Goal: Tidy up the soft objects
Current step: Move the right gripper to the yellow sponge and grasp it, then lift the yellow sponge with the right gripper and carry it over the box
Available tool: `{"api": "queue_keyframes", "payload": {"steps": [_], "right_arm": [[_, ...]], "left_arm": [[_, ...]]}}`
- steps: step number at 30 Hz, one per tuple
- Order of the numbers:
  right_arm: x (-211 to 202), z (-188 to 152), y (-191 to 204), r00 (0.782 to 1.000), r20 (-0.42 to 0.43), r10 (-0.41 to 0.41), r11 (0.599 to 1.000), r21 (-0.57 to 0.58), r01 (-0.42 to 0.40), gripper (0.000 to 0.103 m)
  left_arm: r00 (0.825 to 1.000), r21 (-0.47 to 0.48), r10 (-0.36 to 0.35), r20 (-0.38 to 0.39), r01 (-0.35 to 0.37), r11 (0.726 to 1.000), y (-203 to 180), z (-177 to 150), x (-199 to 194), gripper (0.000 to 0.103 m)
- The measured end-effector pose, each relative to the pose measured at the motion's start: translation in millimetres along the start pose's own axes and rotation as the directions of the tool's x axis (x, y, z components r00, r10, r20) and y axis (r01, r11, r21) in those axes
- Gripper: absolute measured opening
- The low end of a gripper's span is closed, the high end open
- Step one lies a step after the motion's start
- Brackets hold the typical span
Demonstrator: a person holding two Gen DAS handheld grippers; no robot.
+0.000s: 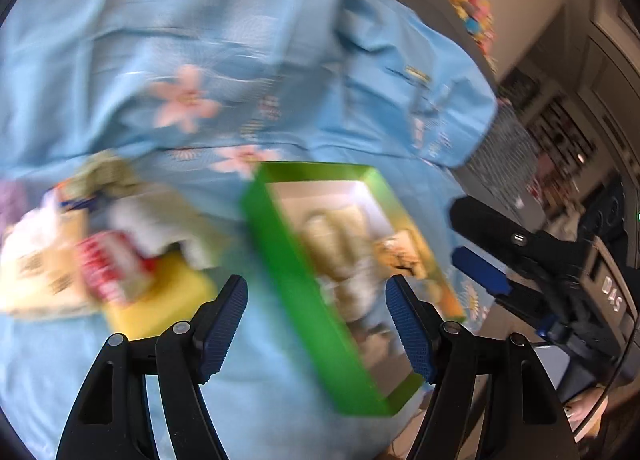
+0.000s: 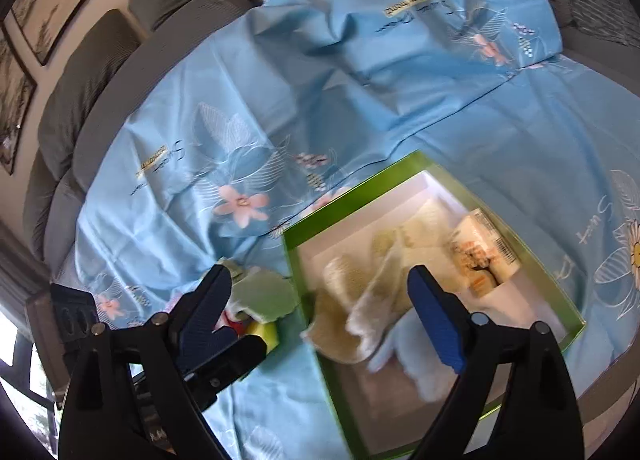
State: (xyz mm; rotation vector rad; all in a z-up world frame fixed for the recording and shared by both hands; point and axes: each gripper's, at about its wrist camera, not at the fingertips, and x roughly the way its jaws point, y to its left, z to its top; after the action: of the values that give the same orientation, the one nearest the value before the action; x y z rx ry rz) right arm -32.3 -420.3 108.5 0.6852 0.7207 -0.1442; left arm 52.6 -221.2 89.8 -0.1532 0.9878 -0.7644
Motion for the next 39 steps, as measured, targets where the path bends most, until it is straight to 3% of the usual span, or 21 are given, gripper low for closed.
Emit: {"api": "queue_keyframes", "payload": {"steps": [7, 12, 14, 16, 21, 23, 25, 28, 33, 39], "right_arm": [[33.7, -34.5, 49.4, 0.99, -0.127, 0.056, 0.996, -0.062, -0.065, 0.093], [79.0, -66.6, 75.3, 0.971, -0.236, 0.027, 0.996, -0.082, -0.047, 0.092], [100.6, -79.4, 80.1, 0.964, -0.265, -0.005, 0.997, -0.07, -0.014, 0.087], [121.3, -90.0, 83.4, 0.954, -0.297, -0.045, 0.997, -0.073, 0.025, 0.068], [152.3, -104.3, 79.8, 0.937, -0.348, -0.026, 1.0, -0.002, 0.027, 0.06], [156.9, -109.4, 80.5, 0.935, -0.354, -0.004, 1.0, 0.014, 0.009, 0.056], [160.6, -113.0, 83.3, 0.935, -0.356, -0.014, 1.0, 0.004, 0.017, 0.039], [157.3, -116.4, 85.7, 0.941, -0.337, -0.031, 0.999, -0.029, 0.022, 0.029], [136.4, -122.1, 80.5, 0.936, -0.353, -0.005, 0.999, -0.053, -0.014, 0.027], [101.7, -143.7, 73.8, 0.885, -0.456, 0.095, 0.989, -0.062, -0.138, 0.027]], "left_arm": [[0.98, -0.121, 0.195, 0.032, -0.19, 0.974, 74.0, -30.4, -43.8, 0.072], [0.978, -0.235, 0.208, 0.007, -0.2, 0.951, 123.7, -59.6, -57.7, 0.072], [0.979, -0.279, 0.206, -0.004, -0.199, 0.939, 139.5, -71.2, -61.0, 0.072], [0.978, -0.303, 0.208, -0.013, -0.202, 0.931, 149.8, -80.7, -65.0, 0.072], [0.975, -0.341, 0.222, -0.026, -0.217, 0.915, 168.5, -99.2, -74.0, 0.072], [0.974, -0.353, 0.223, -0.032, -0.22, 0.909, 173.3, -104.2, -75.5, 0.072], [0.973, -0.365, 0.226, -0.04, -0.225, 0.904, 178.3, -107.3, -76.4, 0.072], [0.973, -0.374, 0.228, -0.037, -0.225, 0.9, 182.2, -111.2, -79.5, 0.072], [0.974, -0.382, 0.222, -0.041, -0.221, 0.898, 184.2, -114.9, -80.9, 0.072], [0.979, -0.36, 0.2, -0.035, -0.199, 0.911, 173.5, -117.3, -80.6, 0.072]]}}
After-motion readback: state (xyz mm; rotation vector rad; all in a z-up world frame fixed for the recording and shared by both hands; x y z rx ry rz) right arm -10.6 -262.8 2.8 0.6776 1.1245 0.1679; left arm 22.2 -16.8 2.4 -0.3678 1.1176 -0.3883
